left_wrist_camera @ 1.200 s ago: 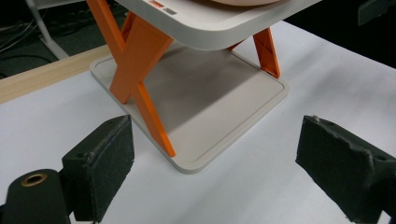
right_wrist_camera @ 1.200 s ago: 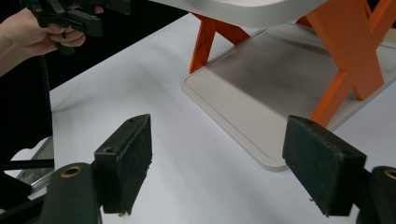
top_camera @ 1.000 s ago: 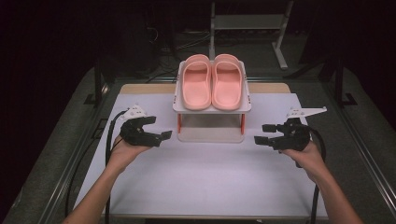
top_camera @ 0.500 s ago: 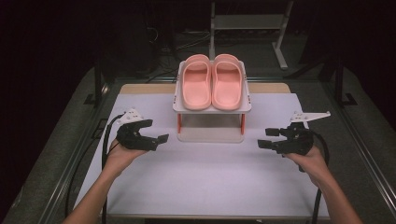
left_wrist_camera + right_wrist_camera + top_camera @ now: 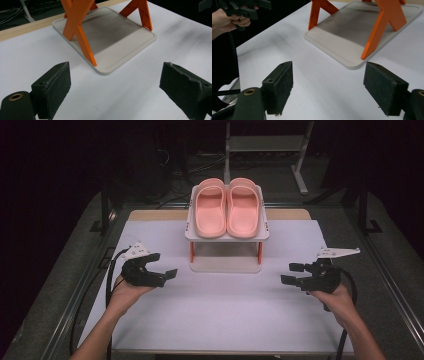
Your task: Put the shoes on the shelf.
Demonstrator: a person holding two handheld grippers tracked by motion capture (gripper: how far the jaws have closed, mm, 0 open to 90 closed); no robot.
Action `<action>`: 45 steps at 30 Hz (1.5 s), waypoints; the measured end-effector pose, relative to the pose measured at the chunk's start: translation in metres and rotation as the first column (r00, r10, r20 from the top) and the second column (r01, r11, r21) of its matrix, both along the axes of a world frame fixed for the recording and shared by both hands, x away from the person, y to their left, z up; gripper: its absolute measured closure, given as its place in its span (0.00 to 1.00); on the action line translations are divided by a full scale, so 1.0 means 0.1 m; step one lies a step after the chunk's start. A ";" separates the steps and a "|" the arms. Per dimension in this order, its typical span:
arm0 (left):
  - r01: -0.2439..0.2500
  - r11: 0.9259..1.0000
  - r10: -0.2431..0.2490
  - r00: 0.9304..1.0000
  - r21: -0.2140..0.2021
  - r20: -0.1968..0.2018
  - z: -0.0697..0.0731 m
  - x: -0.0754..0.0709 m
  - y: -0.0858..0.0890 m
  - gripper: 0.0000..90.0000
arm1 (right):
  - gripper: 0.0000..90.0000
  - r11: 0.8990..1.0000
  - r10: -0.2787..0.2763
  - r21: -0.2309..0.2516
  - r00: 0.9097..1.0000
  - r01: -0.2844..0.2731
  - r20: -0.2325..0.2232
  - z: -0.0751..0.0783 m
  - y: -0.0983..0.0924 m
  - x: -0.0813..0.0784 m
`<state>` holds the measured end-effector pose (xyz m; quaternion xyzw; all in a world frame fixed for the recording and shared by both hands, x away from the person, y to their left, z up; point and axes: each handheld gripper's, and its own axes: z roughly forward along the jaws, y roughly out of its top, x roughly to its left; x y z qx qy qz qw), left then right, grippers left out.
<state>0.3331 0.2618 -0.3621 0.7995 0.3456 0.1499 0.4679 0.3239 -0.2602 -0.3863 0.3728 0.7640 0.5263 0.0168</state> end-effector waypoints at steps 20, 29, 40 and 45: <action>-0.018 1.000 0.018 1.000 0.004 -0.022 -0.16 -0.21 0.14 0.10 | 0.26 0.999 -0.040 -0.005 0.999 0.040 -0.026 -0.23 -0.18 -0.23; -0.030 1.000 0.030 0.999 0.006 -0.019 -0.19 -0.33 0.22 0.10 | 0.26 0.999 -0.042 -0.009 0.999 0.042 -0.031 -0.28 -0.20 -0.32; -0.038 0.999 0.038 0.999 0.008 -0.022 -0.26 -0.45 0.26 0.10 | 0.26 0.999 -0.050 -0.019 0.998 0.049 -0.036 -0.33 -0.27 -0.46; -0.044 0.999 0.044 0.999 -0.002 -0.025 -0.31 -0.51 0.29 0.09 | 0.26 0.999 -0.052 -0.019 0.998 0.051 -0.036 -0.36 -0.30 -0.53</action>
